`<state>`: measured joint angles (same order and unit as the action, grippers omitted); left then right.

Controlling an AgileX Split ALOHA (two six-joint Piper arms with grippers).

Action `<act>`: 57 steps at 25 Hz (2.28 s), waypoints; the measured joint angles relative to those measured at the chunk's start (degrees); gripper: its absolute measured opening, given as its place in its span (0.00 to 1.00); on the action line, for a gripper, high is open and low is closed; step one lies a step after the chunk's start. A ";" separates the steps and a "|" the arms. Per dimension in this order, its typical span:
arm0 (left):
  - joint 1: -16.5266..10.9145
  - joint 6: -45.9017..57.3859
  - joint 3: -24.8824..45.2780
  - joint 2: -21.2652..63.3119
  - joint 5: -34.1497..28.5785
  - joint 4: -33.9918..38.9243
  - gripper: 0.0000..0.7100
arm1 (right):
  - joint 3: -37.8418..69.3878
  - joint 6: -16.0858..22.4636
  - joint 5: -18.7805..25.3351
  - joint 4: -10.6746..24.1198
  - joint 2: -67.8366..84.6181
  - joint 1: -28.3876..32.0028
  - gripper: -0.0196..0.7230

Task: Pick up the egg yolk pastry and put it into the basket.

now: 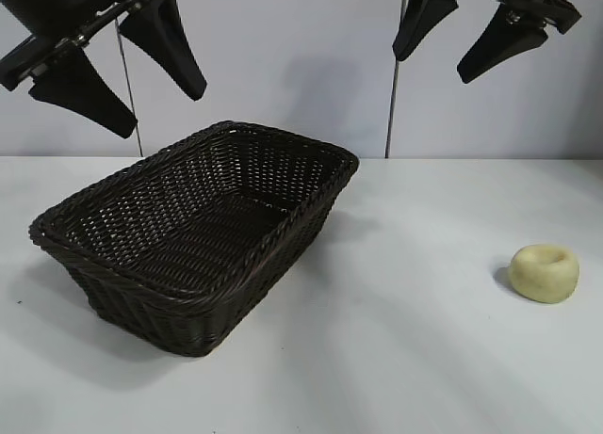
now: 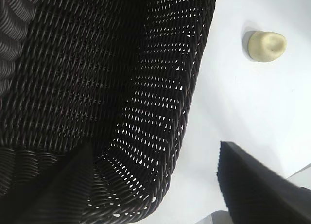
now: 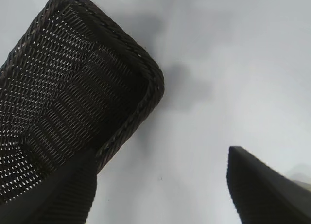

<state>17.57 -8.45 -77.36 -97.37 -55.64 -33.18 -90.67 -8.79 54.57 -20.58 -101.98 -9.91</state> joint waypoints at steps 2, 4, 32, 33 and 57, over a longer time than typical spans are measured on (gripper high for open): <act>0.00 0.00 0.00 0.00 1.20 0.00 0.73 | 0.00 0.00 0.00 0.00 0.00 0.00 0.75; 0.00 0.00 0.00 0.00 2.76 0.00 0.73 | 0.00 0.00 0.00 0.00 0.00 0.00 0.75; 0.06 27.63 0.00 4.05 -0.91 10.07 0.73 | 0.00 0.00 0.00 0.00 0.00 0.00 0.75; 0.18 29.92 0.00 5.14 -1.71 12.84 0.73 | 0.00 0.00 0.00 0.00 0.00 0.00 0.75; 10.81 71.82 15.25 9.94 5.67 27.80 0.73 | 0.00 1.32 1.25 0.00 0.00 0.00 0.75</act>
<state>28.38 63.37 -62.11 -87.43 -49.97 -5.38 -90.67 -7.47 55.82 -20.58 -101.98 -9.91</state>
